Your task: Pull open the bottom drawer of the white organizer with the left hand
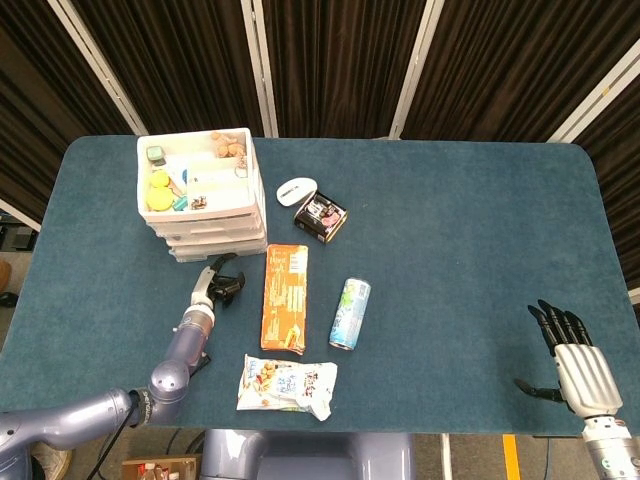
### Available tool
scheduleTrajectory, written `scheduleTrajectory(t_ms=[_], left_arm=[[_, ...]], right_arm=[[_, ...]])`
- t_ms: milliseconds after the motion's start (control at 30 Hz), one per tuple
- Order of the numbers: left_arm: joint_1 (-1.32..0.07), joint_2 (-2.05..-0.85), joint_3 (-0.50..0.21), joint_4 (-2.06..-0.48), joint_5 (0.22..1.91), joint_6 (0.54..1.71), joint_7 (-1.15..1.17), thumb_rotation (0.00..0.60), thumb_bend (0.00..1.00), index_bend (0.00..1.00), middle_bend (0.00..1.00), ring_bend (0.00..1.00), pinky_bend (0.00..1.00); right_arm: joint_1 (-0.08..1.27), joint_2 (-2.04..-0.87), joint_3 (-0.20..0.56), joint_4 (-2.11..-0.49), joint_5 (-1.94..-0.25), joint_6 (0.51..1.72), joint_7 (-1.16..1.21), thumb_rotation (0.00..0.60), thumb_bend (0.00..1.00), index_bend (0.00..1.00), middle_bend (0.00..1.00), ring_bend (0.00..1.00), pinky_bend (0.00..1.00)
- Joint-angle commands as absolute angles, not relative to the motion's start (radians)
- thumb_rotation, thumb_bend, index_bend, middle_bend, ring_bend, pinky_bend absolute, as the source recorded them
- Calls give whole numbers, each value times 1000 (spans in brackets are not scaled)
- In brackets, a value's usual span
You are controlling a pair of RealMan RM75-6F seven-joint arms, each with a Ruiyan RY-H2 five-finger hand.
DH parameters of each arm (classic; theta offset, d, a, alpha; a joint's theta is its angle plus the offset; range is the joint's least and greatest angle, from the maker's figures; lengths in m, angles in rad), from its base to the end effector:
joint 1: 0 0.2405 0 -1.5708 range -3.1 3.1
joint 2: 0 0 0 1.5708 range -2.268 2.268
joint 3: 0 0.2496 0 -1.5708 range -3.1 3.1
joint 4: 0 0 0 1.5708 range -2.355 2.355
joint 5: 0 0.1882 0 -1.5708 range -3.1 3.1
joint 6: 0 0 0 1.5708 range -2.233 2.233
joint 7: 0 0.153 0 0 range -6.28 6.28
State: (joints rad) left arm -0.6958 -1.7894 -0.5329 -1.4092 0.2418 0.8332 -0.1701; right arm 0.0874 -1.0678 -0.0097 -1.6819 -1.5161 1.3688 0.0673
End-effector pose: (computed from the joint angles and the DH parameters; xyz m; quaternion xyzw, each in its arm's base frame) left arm -0.1643 0.3461 -0.0606 -0.1860 -0.8606 -0.4054 0.2460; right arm -0.2965 -0.1741 0.1604 0.6130 -0.4591 0.3615 0.5317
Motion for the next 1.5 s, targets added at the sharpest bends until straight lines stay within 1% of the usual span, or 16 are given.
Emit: scheduleTrajectory(t_ms=[33, 400, 567, 733, 833, 967, 1033, 1100, 1167, 1333, 1500], left_arm=[[-676, -1775, -518, -1435, 253, 834, -174, 600, 561, 255, 992, 935, 920], [-591, -1719, -472, -1550, 316, 838, -212, 600, 562, 247, 991, 935, 920], [-553, -1684, -434, -1604, 368, 830, -219, 600, 561, 145, 990, 934, 920], [-534, -1640, -384, -1648, 417, 805, -199, 600, 561, 100, 988, 929, 919], [-528, -1614, -355, -1668, 437, 792, -183, 600, 561, 104, 992, 931, 919], [-526, -1585, -330, -1701, 486, 795, -158, 600, 561, 151, 999, 937, 920], [-529, -1567, -316, -1726, 544, 819, -122, 600, 561, 169, 1000, 939, 920], [-538, -1549, -298, -1755, 621, 877, -59, 600, 562, 178, 1000, 943, 920], [-553, -1543, -286, -1770, 659, 937, 6, 600, 565, 182, 1000, 950, 921], [-614, -1532, -291, -1782, 620, 1025, 160, 600, 570, 183, 1000, 966, 930], [-675, -1534, -298, -1768, 542, 1073, 288, 600, 578, 193, 1000, 972, 932]], right_arm=[[87, -1068, -9, -1682, -1516, 1370, 66, 600, 103, 0, 0, 0, 0], [86, -1070, -9, -1682, -1515, 1372, 62, 600, 103, 0, 0, 0, 0], [86, -1070, -8, -1683, -1514, 1372, 61, 600, 103, 0, 0, 0, 0], [84, -1072, -8, -1682, -1514, 1374, 59, 600, 103, 0, 0, 0, 0], [84, -1071, -7, -1684, -1512, 1375, 58, 600, 104, 0, 0, 0, 0], [84, -1070, -8, -1685, -1512, 1374, 56, 600, 103, 0, 0, 0, 0], [84, -1071, -9, -1684, -1512, 1373, 54, 600, 103, 0, 0, 0, 0], [84, -1072, -9, -1684, -1510, 1371, 52, 600, 104, 0, 0, 0, 0], [84, -1072, -9, -1685, -1510, 1372, 51, 600, 104, 0, 0, 0, 0], [83, -1072, -9, -1687, -1510, 1373, 48, 600, 103, 0, 0, 0, 0], [83, -1073, -10, -1685, -1510, 1372, 51, 600, 103, 0, 0, 0, 0]])
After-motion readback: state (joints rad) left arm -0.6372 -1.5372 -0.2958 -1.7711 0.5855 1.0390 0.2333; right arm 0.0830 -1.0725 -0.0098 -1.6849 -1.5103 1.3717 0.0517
